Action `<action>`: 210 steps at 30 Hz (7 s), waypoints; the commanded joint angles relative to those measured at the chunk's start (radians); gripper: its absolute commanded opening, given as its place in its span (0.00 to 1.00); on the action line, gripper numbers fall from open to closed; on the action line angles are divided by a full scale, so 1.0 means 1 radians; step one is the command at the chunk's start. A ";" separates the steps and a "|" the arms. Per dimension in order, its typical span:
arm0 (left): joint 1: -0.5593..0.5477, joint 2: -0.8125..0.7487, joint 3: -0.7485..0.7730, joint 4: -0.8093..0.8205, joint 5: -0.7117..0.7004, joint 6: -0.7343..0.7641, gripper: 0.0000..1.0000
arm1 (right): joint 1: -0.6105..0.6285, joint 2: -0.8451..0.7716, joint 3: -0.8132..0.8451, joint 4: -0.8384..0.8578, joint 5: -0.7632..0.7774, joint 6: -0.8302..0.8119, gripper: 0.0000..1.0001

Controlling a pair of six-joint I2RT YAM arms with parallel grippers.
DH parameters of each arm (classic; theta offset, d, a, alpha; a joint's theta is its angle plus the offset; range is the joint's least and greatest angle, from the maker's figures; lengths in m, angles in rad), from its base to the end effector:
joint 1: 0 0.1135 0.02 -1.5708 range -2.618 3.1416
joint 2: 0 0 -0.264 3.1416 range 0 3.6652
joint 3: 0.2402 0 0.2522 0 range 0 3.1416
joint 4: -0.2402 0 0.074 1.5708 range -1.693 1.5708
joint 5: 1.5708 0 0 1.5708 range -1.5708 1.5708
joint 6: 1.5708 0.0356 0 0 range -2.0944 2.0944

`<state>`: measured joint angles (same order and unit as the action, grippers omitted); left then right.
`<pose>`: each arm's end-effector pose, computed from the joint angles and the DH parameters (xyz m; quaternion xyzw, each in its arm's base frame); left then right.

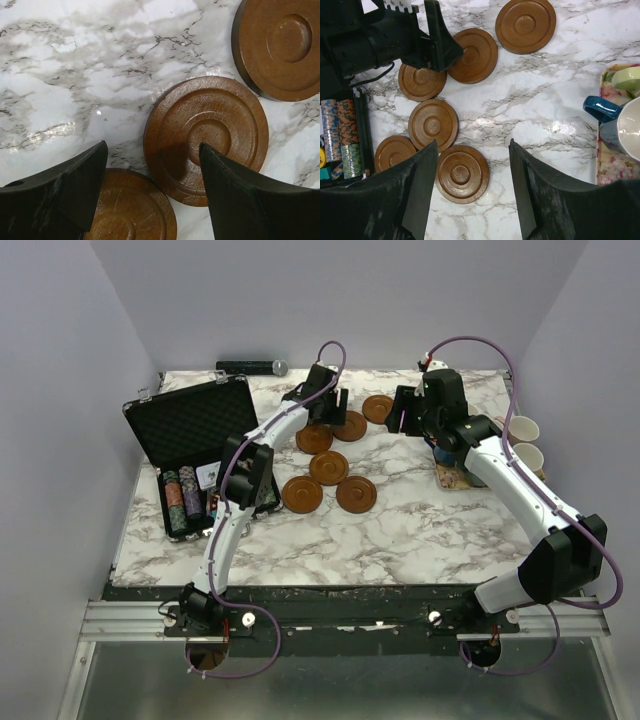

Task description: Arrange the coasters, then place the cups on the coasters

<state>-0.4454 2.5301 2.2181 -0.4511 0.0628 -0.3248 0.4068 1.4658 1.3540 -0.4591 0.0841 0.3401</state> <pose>0.5106 -0.2462 0.1713 0.0677 0.9167 -0.1743 0.3532 0.3084 0.1296 0.3492 -0.0091 0.8770 0.1404 0.4594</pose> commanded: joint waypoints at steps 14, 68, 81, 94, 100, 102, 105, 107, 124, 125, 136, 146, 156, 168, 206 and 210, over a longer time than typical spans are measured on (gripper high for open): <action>-0.016 0.053 0.026 0.014 0.075 -0.045 0.69 | 0.001 -0.022 -0.013 0.016 -0.015 0.000 0.67; -0.161 -0.215 -0.363 0.232 -0.096 0.380 0.99 | 0.001 -0.039 -0.059 0.050 -0.024 0.000 0.91; -0.161 -0.162 -0.313 0.189 -0.072 0.348 0.99 | 0.001 -0.044 -0.062 0.050 -0.023 0.008 0.91; -0.161 -0.097 -0.199 0.103 -0.015 0.329 0.95 | 0.001 -0.061 -0.075 0.050 -0.021 0.011 0.91; -0.161 -0.126 -0.255 0.104 -0.055 0.306 0.98 | 0.001 -0.065 -0.081 0.050 -0.021 0.014 0.91; -0.164 -0.134 -0.268 0.106 -0.082 0.306 0.99 | 0.001 -0.065 -0.079 0.050 -0.026 0.014 0.91; -0.165 -0.145 -0.285 0.111 -0.084 0.300 0.99 | 0.001 -0.064 -0.081 0.050 -0.030 0.016 0.91; -0.165 -0.139 -0.276 0.098 -0.083 0.288 0.99 | 0.000 -0.062 -0.082 0.050 -0.033 0.016 0.91; -0.167 -0.160 -0.290 0.074 -0.162 0.222 0.99 | 0.001 -0.053 -0.072 0.045 -0.047 0.019 0.91; -0.167 -0.163 -0.296 0.078 -0.172 0.219 0.99 | 0.001 -0.052 -0.072 0.043 -0.046 0.019 0.91; -0.168 -0.206 -0.342 0.144 -0.149 0.219 0.99 | 0.000 -0.042 -0.066 0.043 -0.058 0.019 0.92; -0.165 -0.177 -0.316 0.137 -0.164 0.230 0.99 | 0.001 -0.044 -0.062 0.036 -0.049 0.019 0.92; -0.167 -0.120 -0.248 0.086 -0.064 0.233 0.99 | 0.001 -0.044 -0.061 0.033 -0.043 0.019 0.92; -0.171 -0.128 -0.219 0.084 -0.041 0.225 0.99 | 0.001 -0.058 -0.073 0.034 -0.035 0.020 0.92; -0.009 0.065 0.081 0.032 -0.029 0.016 0.98 | 0.001 -0.081 -0.084 0.028 -0.021 0.020 0.91; -0.009 0.064 0.074 0.035 -0.009 0.001 0.93 | 0.001 -0.075 -0.081 0.030 -0.020 0.017 0.91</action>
<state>-0.4519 2.5717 2.2684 -0.4202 -0.0086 -0.2939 0.4068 1.4128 1.2812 -0.4274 0.0437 0.3519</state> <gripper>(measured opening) 0.953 0.912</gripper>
